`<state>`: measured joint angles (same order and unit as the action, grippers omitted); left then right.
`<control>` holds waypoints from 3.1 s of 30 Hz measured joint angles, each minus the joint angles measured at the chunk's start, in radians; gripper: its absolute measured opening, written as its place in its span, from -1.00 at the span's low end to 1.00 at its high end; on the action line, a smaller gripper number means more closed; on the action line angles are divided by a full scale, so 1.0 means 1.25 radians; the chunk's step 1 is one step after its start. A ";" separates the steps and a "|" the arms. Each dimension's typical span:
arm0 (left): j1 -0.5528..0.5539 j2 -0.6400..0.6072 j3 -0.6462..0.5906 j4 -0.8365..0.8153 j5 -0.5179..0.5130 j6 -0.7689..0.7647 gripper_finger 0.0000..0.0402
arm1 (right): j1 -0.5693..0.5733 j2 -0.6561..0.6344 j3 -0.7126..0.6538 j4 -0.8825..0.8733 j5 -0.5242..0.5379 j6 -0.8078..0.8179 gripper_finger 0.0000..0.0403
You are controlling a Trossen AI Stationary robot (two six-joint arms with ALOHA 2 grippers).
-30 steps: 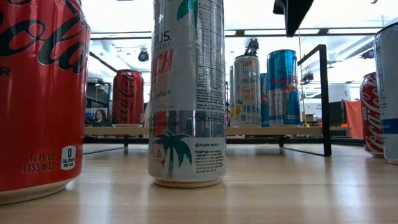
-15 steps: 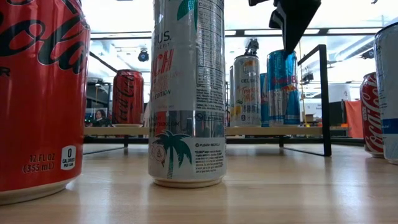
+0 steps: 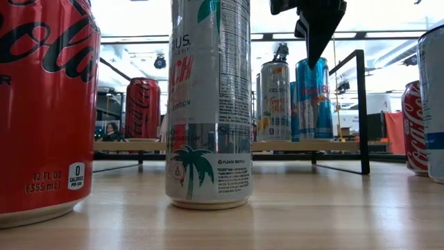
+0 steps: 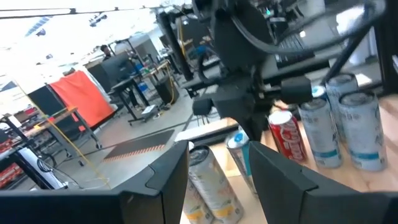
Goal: Place canned beverage on shelf
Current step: Put the left blue soda can on the shelf aligned with the other blue soda can
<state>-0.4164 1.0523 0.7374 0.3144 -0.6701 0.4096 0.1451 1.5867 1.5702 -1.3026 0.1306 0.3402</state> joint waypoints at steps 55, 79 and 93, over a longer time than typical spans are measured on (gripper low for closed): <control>0.000 -0.019 -0.019 0.029 0.000 0.004 -0.24 | -0.091 -0.001 -0.016 -0.005 0.023 -0.072 -0.94; 0.000 -0.019 -0.019 0.029 0.000 0.007 -0.24 | -0.083 -0.001 -0.034 0.006 -0.105 0.000 -0.94; 0.000 -0.019 -0.019 0.028 0.000 0.007 -0.24 | -0.081 -0.001 -0.111 0.066 -0.041 0.023 -0.94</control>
<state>-0.4164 1.0286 0.7132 0.3496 -0.6701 0.4183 0.0433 1.5860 1.4311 -1.2207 0.0794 0.3684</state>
